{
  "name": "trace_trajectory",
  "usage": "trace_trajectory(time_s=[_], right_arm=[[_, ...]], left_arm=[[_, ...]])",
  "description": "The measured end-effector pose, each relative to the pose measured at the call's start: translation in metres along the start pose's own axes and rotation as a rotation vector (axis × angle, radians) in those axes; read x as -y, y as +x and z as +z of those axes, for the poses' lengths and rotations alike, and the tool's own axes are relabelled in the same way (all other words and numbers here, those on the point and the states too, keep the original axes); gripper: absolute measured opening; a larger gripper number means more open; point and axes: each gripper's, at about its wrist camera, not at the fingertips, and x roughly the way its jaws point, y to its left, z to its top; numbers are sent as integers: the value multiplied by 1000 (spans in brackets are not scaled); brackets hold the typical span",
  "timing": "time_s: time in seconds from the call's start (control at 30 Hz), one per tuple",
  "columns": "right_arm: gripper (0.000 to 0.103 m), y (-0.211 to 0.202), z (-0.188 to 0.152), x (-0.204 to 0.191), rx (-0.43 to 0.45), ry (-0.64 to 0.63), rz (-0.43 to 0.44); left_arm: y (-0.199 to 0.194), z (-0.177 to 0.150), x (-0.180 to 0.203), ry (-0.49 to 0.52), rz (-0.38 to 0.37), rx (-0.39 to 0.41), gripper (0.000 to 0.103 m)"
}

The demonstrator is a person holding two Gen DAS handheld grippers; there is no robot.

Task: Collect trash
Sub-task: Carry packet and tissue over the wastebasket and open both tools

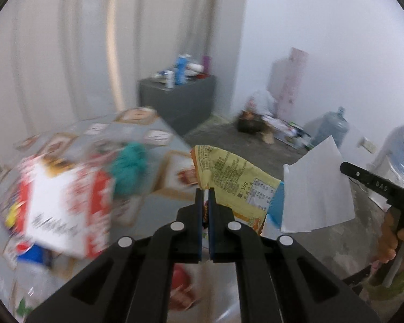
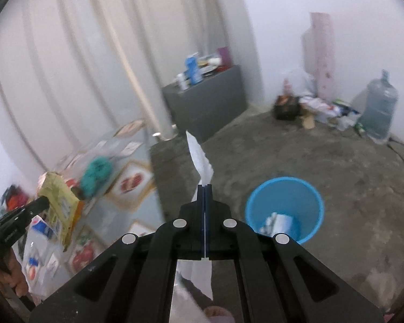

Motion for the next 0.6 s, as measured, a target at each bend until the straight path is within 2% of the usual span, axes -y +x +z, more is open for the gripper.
trace_trajectory(time_s=[0.2, 0.3, 0.47, 0.6], right_arm=[[0, 40, 1, 57, -46, 92, -56], [0, 63, 1, 87, -78, 148, -63], [0, 116, -3, 139, -151, 277, -73], [0, 156, -12, 176, -190, 400, -44]], left_arm=[[97, 43, 56, 61, -140, -161, 3], [145, 61, 87, 103, -169, -228, 3], [234, 75, 134, 183, -162, -368, 4], [300, 77, 154, 181, -137, -462, 4]])
